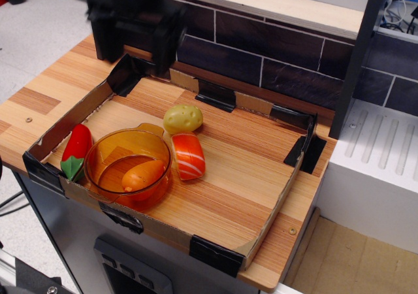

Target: Take carrot out of pot

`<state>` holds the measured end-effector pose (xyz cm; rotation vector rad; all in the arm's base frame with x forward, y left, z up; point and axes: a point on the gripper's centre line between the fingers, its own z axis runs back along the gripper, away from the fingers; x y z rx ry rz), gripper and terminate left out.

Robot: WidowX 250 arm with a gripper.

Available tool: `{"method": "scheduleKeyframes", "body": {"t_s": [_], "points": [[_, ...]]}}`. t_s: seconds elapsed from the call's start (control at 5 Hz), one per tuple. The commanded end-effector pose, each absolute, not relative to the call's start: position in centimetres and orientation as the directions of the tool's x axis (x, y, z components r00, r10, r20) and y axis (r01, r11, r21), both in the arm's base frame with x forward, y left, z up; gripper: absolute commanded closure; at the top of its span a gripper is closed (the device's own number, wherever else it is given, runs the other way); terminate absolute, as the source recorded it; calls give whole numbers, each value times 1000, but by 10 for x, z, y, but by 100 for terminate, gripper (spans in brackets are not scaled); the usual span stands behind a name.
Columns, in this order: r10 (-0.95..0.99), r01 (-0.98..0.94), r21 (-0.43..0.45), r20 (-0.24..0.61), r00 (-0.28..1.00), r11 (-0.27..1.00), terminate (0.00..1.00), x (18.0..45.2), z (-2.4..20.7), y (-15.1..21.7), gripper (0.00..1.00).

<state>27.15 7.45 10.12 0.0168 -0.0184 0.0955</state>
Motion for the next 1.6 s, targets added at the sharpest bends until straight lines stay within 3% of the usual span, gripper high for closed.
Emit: {"method": "scheduleKeyframes", "body": {"t_s": [0.0, 0.4, 1.4], "points": [[-143, 135, 93, 87, 986, 987, 0, 230, 85, 78, 0], [-172, 161, 110, 105, 979, 981, 0, 217, 58, 74, 0], [-112, 103, 98, 91, 989, 990, 0, 220, 30, 62, 0]]}}
